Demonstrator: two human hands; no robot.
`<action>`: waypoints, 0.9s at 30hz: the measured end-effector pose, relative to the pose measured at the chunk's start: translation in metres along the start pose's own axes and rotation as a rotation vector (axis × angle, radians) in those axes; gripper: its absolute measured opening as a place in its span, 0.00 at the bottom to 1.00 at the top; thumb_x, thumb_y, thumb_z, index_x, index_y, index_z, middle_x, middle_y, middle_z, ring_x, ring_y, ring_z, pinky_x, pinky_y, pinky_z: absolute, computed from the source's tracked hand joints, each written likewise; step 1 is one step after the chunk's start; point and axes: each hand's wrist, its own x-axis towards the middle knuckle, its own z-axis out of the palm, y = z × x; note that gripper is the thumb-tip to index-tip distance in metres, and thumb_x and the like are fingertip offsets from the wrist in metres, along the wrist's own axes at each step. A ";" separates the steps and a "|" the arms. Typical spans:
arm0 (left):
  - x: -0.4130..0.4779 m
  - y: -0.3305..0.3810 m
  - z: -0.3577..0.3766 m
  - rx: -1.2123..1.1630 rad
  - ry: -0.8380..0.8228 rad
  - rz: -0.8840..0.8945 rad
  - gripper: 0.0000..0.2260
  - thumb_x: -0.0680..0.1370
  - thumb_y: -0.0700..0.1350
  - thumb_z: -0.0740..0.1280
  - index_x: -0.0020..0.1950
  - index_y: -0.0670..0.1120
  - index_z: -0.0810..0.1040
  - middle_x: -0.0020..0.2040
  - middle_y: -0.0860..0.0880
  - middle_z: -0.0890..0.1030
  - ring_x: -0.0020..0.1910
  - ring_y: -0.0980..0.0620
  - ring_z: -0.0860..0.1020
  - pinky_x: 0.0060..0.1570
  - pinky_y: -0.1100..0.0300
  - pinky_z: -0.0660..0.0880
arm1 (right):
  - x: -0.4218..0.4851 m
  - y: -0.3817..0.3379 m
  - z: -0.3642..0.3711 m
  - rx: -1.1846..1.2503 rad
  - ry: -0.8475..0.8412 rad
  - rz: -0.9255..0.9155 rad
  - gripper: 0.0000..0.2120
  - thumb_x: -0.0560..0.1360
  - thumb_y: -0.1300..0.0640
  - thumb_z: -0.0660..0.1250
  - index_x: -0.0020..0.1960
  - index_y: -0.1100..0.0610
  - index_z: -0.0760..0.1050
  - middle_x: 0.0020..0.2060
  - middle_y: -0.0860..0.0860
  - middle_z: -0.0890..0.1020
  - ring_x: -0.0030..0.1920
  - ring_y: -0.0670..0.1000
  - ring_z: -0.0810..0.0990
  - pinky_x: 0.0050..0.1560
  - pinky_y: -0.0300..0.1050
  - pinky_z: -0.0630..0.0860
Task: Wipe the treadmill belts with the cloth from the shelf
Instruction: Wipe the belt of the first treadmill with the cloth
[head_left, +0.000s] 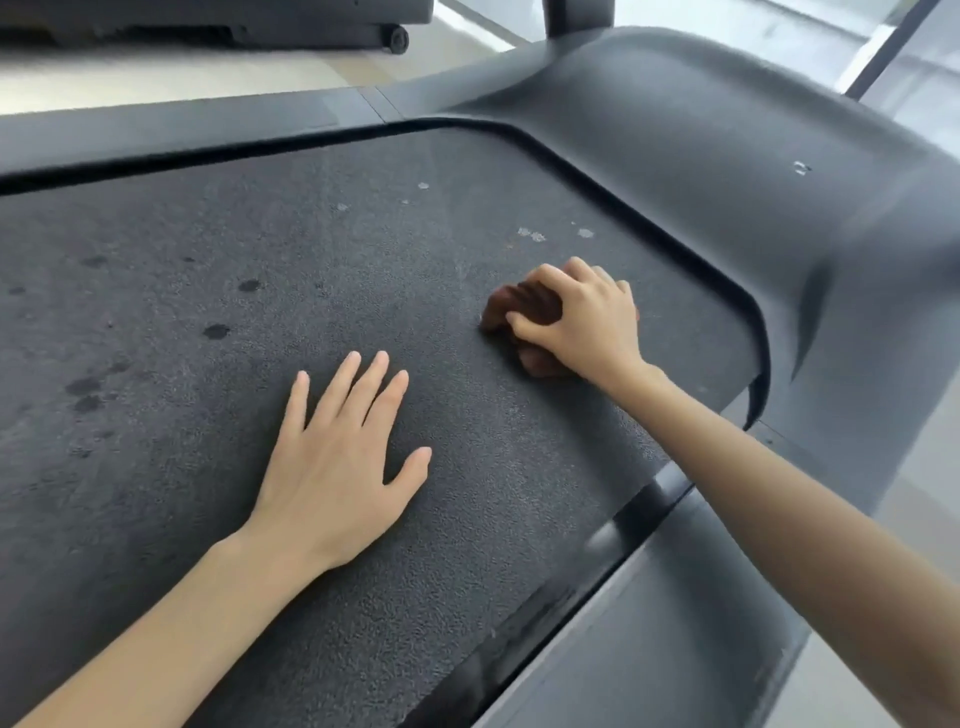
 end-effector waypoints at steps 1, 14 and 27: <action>0.005 0.005 0.000 0.003 -0.009 -0.001 0.34 0.75 0.63 0.48 0.73 0.43 0.65 0.75 0.46 0.63 0.75 0.46 0.58 0.71 0.38 0.53 | -0.019 0.006 -0.008 0.005 0.013 -0.013 0.22 0.67 0.34 0.61 0.51 0.49 0.78 0.43 0.51 0.77 0.48 0.57 0.77 0.48 0.51 0.68; 0.069 0.048 0.013 -0.017 -0.018 0.103 0.32 0.75 0.62 0.48 0.73 0.46 0.67 0.74 0.46 0.64 0.75 0.45 0.59 0.71 0.39 0.54 | -0.056 0.078 -0.034 -0.019 0.092 0.081 0.21 0.63 0.35 0.61 0.45 0.48 0.79 0.37 0.49 0.78 0.43 0.55 0.78 0.44 0.47 0.69; 0.068 0.048 0.015 -0.026 0.008 0.088 0.31 0.75 0.62 0.51 0.71 0.47 0.70 0.73 0.48 0.68 0.74 0.46 0.62 0.71 0.40 0.58 | 0.069 0.092 0.010 -0.143 0.083 0.303 0.20 0.71 0.37 0.65 0.55 0.49 0.76 0.53 0.55 0.78 0.57 0.60 0.75 0.55 0.53 0.65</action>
